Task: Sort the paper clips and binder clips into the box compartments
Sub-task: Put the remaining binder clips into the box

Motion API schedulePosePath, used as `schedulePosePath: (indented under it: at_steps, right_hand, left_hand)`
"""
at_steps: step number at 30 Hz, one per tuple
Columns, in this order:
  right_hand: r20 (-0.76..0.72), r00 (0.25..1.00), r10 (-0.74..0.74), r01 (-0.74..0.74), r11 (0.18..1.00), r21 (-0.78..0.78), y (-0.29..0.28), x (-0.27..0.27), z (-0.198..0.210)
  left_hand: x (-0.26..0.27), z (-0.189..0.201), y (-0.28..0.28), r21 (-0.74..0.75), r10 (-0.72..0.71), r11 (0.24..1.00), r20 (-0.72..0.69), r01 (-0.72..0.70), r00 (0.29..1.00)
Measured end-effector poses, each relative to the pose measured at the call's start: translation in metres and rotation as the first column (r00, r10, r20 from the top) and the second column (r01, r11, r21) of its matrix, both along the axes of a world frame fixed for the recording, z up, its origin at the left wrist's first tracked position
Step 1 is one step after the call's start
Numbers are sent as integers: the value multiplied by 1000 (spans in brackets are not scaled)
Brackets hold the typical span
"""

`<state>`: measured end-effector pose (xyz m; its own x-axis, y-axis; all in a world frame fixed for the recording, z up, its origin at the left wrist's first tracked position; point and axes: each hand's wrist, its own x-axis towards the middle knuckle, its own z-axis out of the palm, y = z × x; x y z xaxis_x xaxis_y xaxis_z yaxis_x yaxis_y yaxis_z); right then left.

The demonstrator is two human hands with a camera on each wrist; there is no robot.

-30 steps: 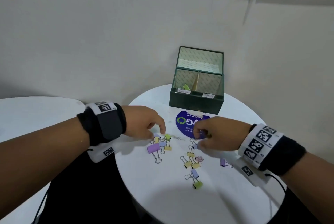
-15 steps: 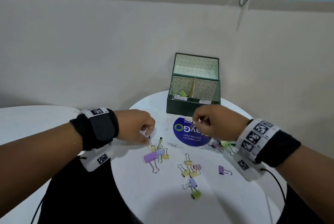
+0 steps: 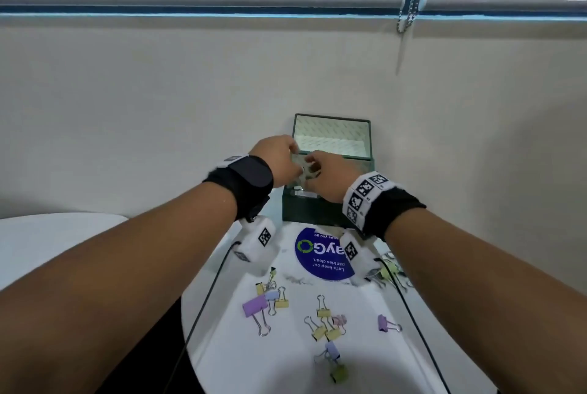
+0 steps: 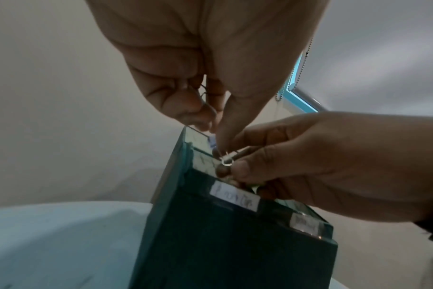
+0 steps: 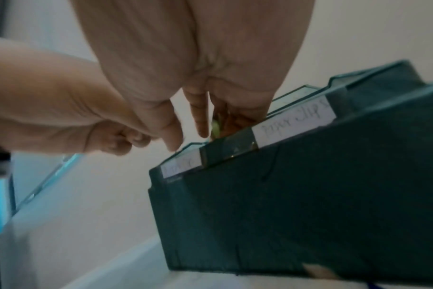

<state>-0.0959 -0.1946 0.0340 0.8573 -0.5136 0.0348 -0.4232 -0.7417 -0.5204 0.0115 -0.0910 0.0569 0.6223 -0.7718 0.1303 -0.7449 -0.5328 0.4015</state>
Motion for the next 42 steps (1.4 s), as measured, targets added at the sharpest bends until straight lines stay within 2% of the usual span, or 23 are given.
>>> schedulePosePath:
  at_steps: [3,5,7,8,10,13,15,17,20,23,35,39,42]
  right_hand:
    - [122,992,29,-52,980,191,-12,-16,3]
    - [221,975,-2,-51,971,233,-21,-40,5]
    - [327,944,-35,-44,972,231,-30,-71,3]
    - [347,937,-36,-30,983,182,-34,-89,1]
    - [285,958,-26,17,999,31,-43,-123,-8]
    - [-20,997,-79,75,986,-147,-59,-160,-28]
    - [-253,959,-128,78,977,-197,-65,-171,-40]
    - [-345,927,-149,93,980,-173,-67,-175,-43]
    - [-387,915,-117,74,990,-123,-65,-175,-46]
    - [-422,900,-106,61,991,-120,-62,-174,-53]
    - [-249,946,-207,187,977,-104,-62,-173,-55]
    - [-298,921,-251,226,967,-117,-64,-175,-55]
    - [-360,901,-243,189,966,-179,-64,-174,-56]
  left_hand:
    - [-2,-5,-4,-8,-58,998,-92,57,994]
    - [-8,-3,4,-31,-101,995,-152,97,983]
    - [-17,-1,21,-30,-155,988,-102,153,983]
    - [-21,-2,32,-22,-195,981,-47,194,980]
    - [-29,-8,58,80,-303,950,10,301,953]
    - [-38,-25,92,394,-405,826,-81,402,911]
    - [-43,-37,101,486,-396,777,-117,400,911]
    - [-47,-45,101,507,-401,762,-120,404,908]
    - [-51,-47,100,512,-452,729,-139,455,881]
    - [-54,-49,100,495,-477,726,-139,478,868]
    - [-53,-59,87,377,-391,847,-33,374,920]
    - [-54,-62,94,401,-400,830,-59,389,915]
    - [-56,-64,97,411,-394,831,-43,376,918]
